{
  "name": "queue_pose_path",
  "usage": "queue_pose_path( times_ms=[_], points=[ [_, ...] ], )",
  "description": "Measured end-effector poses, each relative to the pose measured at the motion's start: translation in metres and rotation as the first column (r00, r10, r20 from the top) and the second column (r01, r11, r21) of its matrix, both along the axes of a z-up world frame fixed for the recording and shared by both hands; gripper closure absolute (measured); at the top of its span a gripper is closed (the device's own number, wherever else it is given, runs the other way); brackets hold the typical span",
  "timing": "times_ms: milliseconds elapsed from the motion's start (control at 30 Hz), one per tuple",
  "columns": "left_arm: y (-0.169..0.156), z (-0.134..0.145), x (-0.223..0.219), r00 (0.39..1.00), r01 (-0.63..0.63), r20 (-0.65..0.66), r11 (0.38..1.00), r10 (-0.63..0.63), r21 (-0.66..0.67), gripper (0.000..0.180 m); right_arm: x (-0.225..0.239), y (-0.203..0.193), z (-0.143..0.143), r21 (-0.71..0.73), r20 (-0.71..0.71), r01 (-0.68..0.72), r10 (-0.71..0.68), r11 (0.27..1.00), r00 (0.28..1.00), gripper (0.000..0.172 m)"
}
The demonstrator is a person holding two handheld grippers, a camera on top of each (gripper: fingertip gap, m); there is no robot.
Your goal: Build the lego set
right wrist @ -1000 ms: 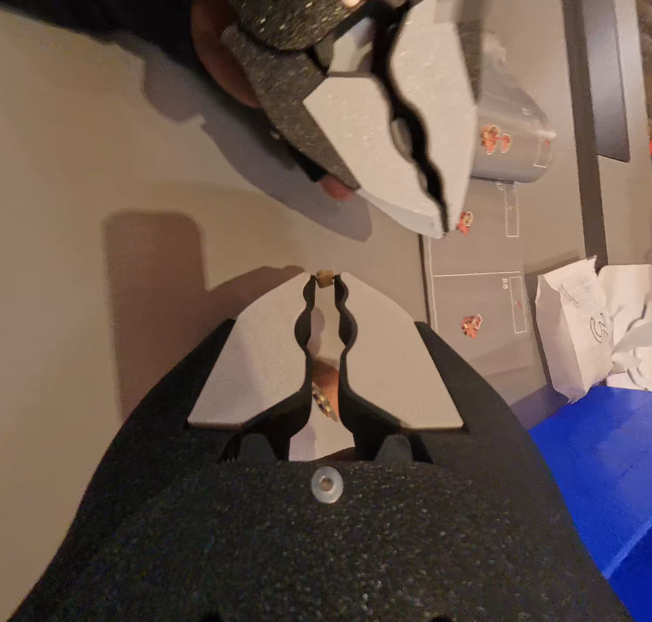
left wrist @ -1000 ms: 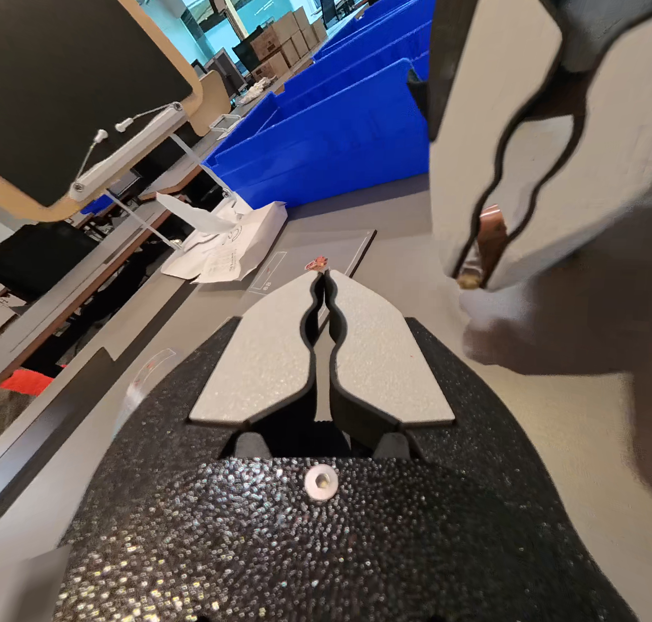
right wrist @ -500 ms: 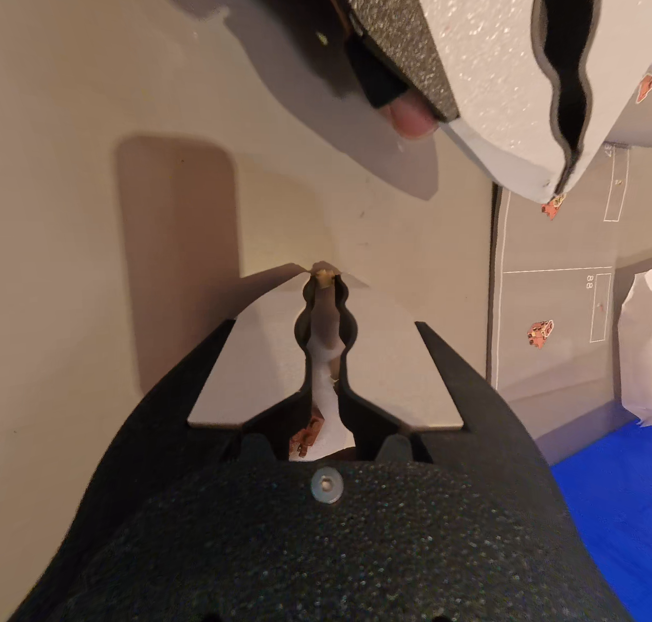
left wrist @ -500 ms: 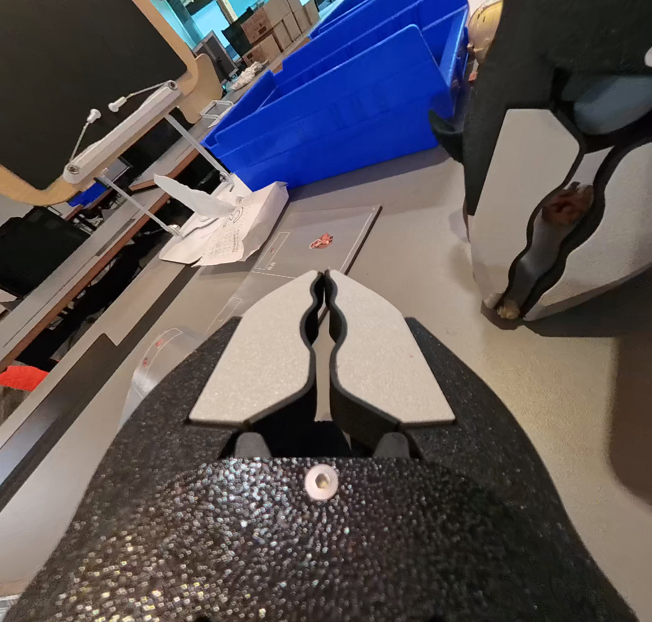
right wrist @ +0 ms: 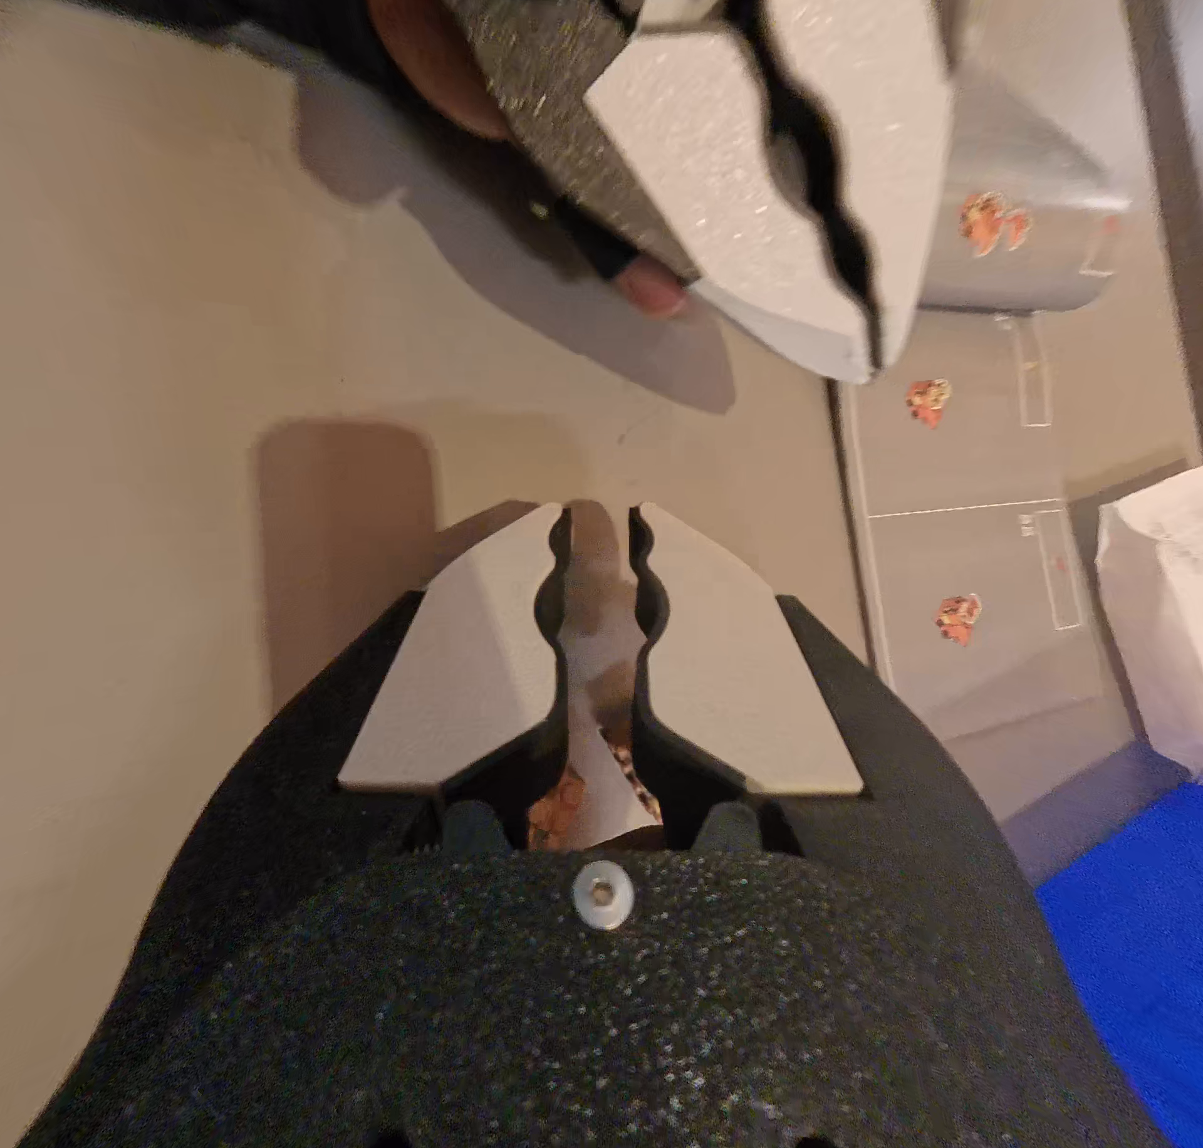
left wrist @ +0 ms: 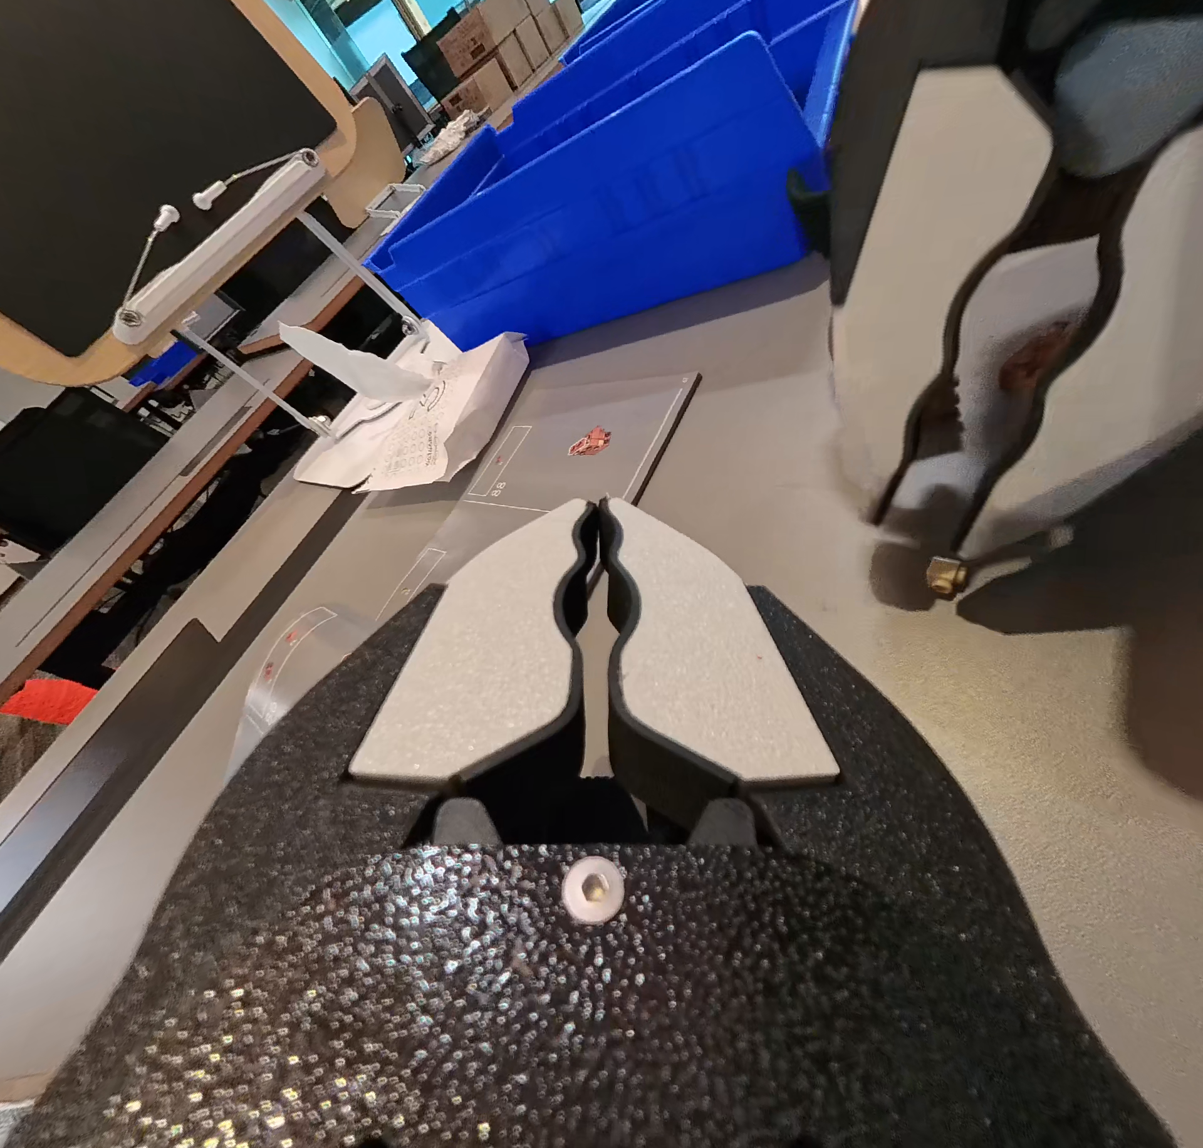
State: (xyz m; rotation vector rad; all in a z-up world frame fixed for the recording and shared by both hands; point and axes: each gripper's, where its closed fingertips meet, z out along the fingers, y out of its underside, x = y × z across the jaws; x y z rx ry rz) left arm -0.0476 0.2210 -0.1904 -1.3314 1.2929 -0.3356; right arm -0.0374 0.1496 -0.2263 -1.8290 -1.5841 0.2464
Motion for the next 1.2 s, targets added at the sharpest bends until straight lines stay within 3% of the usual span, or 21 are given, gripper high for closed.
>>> queue_pose_path(
  times_ms=[200,367,667,967,1200],
  points=[
    [0.001,0.000,-0.001,1.000,-0.005,-0.002,1.000,0.005,-0.004,0.180,0.026,0.025,0.049,0.100,-0.243,0.123,-0.096,0.987,0.965,0.156],
    [-0.001,-0.003,0.000,1.000,0.003,-0.025,1.000,-0.003,0.010,0.180,0.057,0.041,0.067,0.132,-0.389,0.240,-0.172,0.962,0.905,0.159],
    [0.003,-0.006,-0.002,0.999,-0.006,-0.051,1.000,0.007,0.028,0.180,0.082,0.044,0.066,0.258,-0.449,0.285,-0.146,0.923,0.881,0.164],
    [0.004,-0.008,-0.003,0.998,-0.004,-0.066,0.999,0.007,0.035,0.180,0.100,0.069,0.041,0.196,-0.490,0.443,-0.305,0.875,0.817,0.167],
    [0.004,-0.010,-0.002,0.997,0.000,-0.078,0.999,0.003,0.042,0.180,0.099,0.068,0.043,0.212,-0.498,0.440,-0.290,0.873,0.817,0.168]
  ],
)
